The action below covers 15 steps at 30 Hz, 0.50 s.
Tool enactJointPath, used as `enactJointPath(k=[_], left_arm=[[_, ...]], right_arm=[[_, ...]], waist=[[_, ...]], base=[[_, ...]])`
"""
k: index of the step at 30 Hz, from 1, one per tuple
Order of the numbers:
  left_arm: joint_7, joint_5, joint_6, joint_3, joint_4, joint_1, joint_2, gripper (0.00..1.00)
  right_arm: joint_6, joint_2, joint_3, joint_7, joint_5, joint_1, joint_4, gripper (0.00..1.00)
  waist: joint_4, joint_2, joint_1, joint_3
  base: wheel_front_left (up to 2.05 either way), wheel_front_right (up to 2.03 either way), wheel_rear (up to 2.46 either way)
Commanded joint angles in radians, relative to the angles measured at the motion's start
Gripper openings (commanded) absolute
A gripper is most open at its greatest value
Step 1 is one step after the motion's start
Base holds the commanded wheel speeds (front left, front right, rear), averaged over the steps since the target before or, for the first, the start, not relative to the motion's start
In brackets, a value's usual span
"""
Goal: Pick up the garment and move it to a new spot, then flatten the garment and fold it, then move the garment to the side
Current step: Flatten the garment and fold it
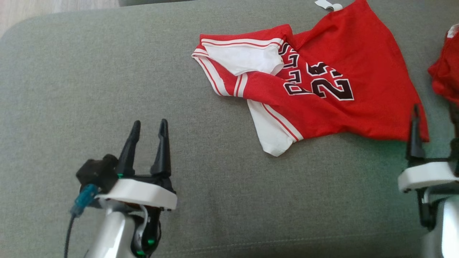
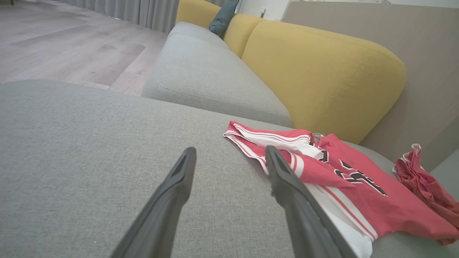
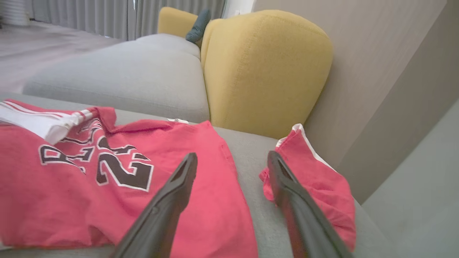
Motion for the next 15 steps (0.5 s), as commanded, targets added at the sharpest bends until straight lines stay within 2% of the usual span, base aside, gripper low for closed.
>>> enactJointPath(k=[1,6,7,10,15], left_arm=[[-0.012,0.015,-0.007,0.016,-0.027,-0.012,0.005,1.00],[-0.012,0.034,-0.038,-0.085,0.028,-0.041,0.005,1.00],[-0.008,0.044,-0.055,-0.150,0.074,-0.066,0.005,1.00],[0.007,0.046,-0.073,-0.246,0.151,-0.114,0.005,1.00],[0.012,0.000,-0.066,-0.357,0.268,-0.217,0.005,1.00]], right_arm=[[0.007,-0.007,0.032,0.006,0.016,0.000,-0.037,1.00],[0.007,-0.007,0.061,0.002,0.053,-0.017,-0.030,1.00],[0.007,-0.007,0.069,-0.004,0.065,-0.034,-0.023,1.00],[0.007,-0.007,0.092,-0.013,0.085,-0.063,-0.008,1.00],[0.007,-0.007,0.139,-0.032,0.109,-0.107,0.027,1.00]], waist=[[0.001,0.0000,0.0000,-0.001],[0.002,0.0000,0.0000,-0.005],[-0.004,0.0000,0.0000,-0.004],[-0.023,0.0000,0.0000,0.001],[-0.071,0.0000,0.0000,0.017]], base=[[0.00,0.00,0.00],[0.00,0.00,0.00],[0.00,0.00,0.00],[0.00,0.00,0.00],[0.00,0.00,0.00]])
